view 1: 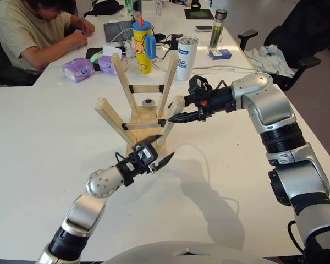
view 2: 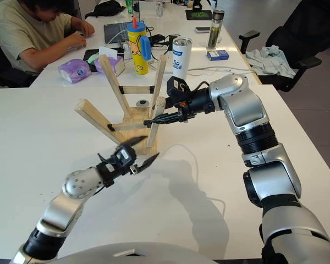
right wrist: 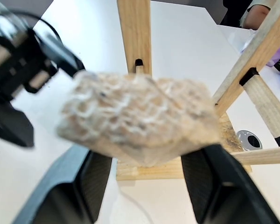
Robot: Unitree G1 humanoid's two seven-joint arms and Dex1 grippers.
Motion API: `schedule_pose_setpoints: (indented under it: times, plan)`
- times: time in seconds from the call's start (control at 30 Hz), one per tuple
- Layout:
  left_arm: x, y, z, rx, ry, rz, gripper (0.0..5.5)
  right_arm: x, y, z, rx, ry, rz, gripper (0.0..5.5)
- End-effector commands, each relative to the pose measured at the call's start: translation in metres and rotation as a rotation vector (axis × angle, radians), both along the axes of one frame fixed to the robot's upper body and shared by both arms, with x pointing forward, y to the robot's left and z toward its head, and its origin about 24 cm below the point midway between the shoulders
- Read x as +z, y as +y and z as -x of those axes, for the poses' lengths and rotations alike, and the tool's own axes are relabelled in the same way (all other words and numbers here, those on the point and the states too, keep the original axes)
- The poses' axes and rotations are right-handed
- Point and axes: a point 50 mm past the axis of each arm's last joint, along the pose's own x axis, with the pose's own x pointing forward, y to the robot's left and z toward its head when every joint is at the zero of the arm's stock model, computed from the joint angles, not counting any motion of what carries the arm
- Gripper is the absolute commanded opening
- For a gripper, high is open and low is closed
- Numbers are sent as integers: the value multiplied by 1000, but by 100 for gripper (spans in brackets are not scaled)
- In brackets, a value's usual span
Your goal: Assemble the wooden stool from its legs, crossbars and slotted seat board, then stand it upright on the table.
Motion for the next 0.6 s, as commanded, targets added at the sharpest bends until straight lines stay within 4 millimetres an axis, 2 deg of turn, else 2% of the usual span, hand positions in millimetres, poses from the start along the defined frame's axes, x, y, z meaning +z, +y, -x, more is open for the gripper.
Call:
schedule_pose_setpoints:
  times: [0.03,0.13,0.2,0.23,0.27,0.3,0.33,0.4,0.43,0.47,0.6]
  plan:
    - [47,14,-12,280,-383,-104,325,-26,-5,1,-56,83,82,205]
    - [53,8,-31,388,-445,-204,325,-29,-3,0,-52,91,85,205]
    - [41,1,-43,406,-409,-286,325,-30,0,0,-44,92,87,205]
    - [21,-2,-50,403,-329,-369,325,-30,1,-1,-38,92,88,205]
    - [-12,-6,-53,361,-201,-465,325,-31,2,-1,-35,92,89,205]
    - [-54,-7,-52,314,-64,-631,325,-31,4,-2,-29,92,89,205]
    - [-89,-3,-42,269,65,-711,325,-31,7,-2,-22,90,91,205]
    - [-125,5,-28,216,197,-841,325,-31,9,-3,-14,89,93,205]
    - [-128,5,-27,204,222,-833,325,-32,8,-4,-17,89,93,205]
    - [-119,5,-33,222,198,-808,325,-32,7,-4,-20,90,93,205]
    - [-48,-3,-62,335,55,-438,325,-34,6,-4,-29,90,89,205]
